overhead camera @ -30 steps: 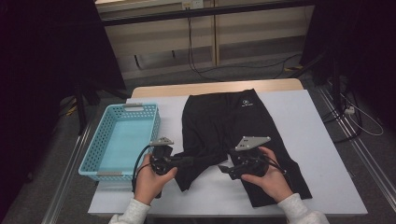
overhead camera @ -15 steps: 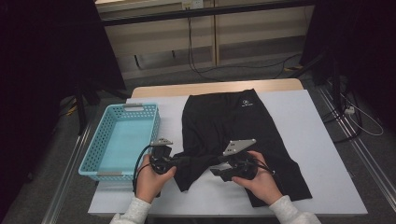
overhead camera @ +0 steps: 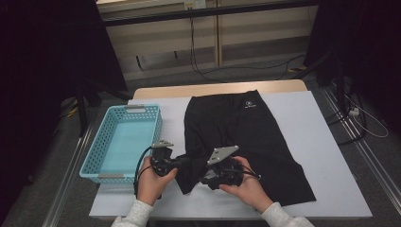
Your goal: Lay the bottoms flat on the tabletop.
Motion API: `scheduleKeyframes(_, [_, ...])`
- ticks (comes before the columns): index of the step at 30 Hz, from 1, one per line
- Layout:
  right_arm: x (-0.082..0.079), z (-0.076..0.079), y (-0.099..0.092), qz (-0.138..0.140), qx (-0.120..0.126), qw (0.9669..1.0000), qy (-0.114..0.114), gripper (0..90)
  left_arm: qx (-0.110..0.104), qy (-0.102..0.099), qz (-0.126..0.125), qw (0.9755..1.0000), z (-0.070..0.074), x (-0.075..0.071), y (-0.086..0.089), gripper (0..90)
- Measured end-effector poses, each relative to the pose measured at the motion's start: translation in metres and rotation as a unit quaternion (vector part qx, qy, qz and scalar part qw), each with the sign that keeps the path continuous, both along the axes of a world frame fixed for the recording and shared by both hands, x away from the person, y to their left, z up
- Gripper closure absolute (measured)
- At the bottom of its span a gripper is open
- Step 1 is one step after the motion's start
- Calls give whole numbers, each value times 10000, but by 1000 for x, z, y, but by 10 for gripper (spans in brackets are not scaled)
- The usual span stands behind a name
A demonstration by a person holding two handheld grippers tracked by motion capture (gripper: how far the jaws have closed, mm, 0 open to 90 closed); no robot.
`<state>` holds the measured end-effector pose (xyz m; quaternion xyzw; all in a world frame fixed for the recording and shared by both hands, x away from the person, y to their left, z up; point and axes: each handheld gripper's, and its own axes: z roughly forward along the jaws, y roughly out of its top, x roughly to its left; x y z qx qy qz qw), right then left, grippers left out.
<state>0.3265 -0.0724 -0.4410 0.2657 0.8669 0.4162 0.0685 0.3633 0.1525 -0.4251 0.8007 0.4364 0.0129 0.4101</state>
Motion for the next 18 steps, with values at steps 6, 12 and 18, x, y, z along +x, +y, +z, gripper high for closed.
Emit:
scheduleKeyframes(6, [-4, -6, 21, 220, -315, 9992, -53, 401, -108, -100, 61, 9999, -2, 1, 3, 755])
scheduleKeyframes(12, [-4, -7, 34, -90, -386, 9992, 4, 408, -130, -124, 108, 9998, -5, 2, 7, 665])
scheduleKeyframes(18, [-9, -12, 47, -164, -584, 9980, -171, 483, -276, -161, 245, 9992, -3, 2, 9, 561])
